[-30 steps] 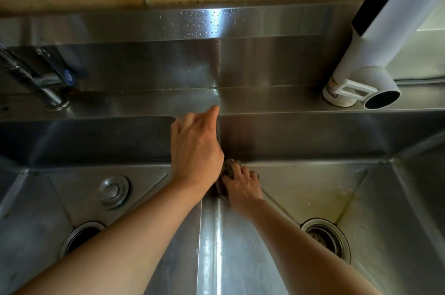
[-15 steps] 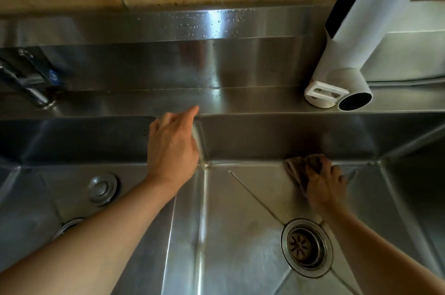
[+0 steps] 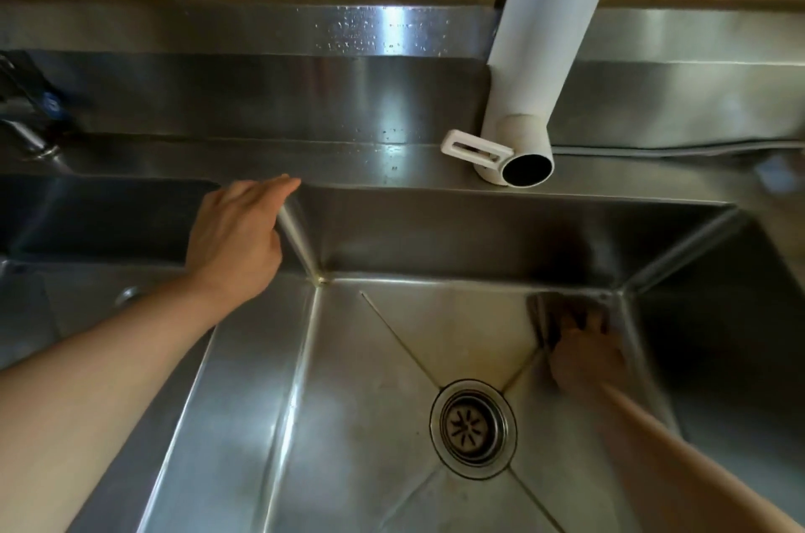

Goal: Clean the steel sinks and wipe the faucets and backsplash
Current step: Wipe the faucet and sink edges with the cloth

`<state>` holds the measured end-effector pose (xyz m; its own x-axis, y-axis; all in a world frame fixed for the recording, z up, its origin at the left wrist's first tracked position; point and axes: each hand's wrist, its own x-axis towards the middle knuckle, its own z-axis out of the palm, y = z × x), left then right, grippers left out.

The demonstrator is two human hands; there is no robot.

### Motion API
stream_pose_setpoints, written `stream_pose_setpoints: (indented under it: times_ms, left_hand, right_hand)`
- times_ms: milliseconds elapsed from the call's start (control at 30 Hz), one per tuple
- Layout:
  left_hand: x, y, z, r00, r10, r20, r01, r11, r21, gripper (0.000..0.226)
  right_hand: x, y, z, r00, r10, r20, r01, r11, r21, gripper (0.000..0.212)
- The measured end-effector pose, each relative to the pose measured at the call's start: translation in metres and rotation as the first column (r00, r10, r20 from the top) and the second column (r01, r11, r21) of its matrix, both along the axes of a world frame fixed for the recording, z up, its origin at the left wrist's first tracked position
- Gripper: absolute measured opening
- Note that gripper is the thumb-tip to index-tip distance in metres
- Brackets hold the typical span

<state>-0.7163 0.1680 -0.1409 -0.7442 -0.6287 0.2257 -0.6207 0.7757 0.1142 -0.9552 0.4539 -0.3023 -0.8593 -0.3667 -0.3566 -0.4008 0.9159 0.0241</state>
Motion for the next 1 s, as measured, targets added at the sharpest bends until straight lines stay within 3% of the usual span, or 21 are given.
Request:
stream_pose_setpoints:
  times_ms: [100, 200, 300, 367, 467, 600, 767, 900, 1000]
  left_hand:
    - [-0.008, 0.013, 0.006, 0.998, 0.023, 0.060, -0.025, 0.999, 0.028, 0.068]
    - [-0.018, 0.026, 0.012, 0.991, 0.048, 0.128, -0.050, 0.999, 0.013, 0.069]
    - [-0.030, 0.039, 0.009, 0.992, 0.048, 0.113, -0.048, 0.999, -0.007, 0.073]
    - [-0.041, 0.049, 0.004, 0.991, 0.011, 0.130, -0.015, 0.999, 0.030, 0.076]
    - [-0.051, 0.055, -0.002, 0.986, 0.034, 0.166, -0.043, 0.998, 0.051, 0.079]
    - [-0.050, 0.054, -0.014, 0.991, 0.023, 0.130, -0.016, 0.998, -0.054, 0.082]
    - [-0.050, 0.051, -0.022, 0.995, 0.001, 0.100, 0.009, 0.995, -0.103, 0.083]
    - [-0.050, 0.048, -0.023, 0.995, -0.022, 0.101, 0.031, 0.995, -0.093, 0.084]
    - [-0.048, 0.045, -0.022, 0.991, -0.032, 0.127, 0.043, 0.996, -0.084, 0.085]
  right_hand:
    - [0.035, -0.024, 0.005, 0.995, 0.091, 0.046, -0.086, 0.991, -0.101, 0.046]
    - [0.066, -0.047, 0.008, 0.972, 0.228, 0.063, -0.221, 0.970, -0.104, 0.046]
    - [0.076, -0.053, -0.001, 0.870, 0.490, 0.058, -0.479, 0.867, -0.136, 0.048]
    - [0.067, -0.041, -0.003, 0.813, 0.580, 0.047, -0.567, 0.808, -0.160, 0.050]
    - [0.032, -0.006, -0.002, 0.900, 0.434, -0.036, -0.436, 0.896, -0.089, 0.050]
    - [-0.031, 0.037, -0.009, 0.981, 0.151, -0.126, -0.147, 0.988, 0.034, 0.050]
    - [-0.054, 0.015, -0.020, 0.989, -0.108, -0.104, 0.103, 0.993, -0.060, 0.045]
    - [-0.002, -0.035, -0.021, 0.984, 0.091, -0.152, -0.117, 0.979, -0.167, 0.043]
    - [0.058, -0.074, -0.016, 0.955, 0.288, -0.072, -0.297, 0.927, -0.229, 0.048]
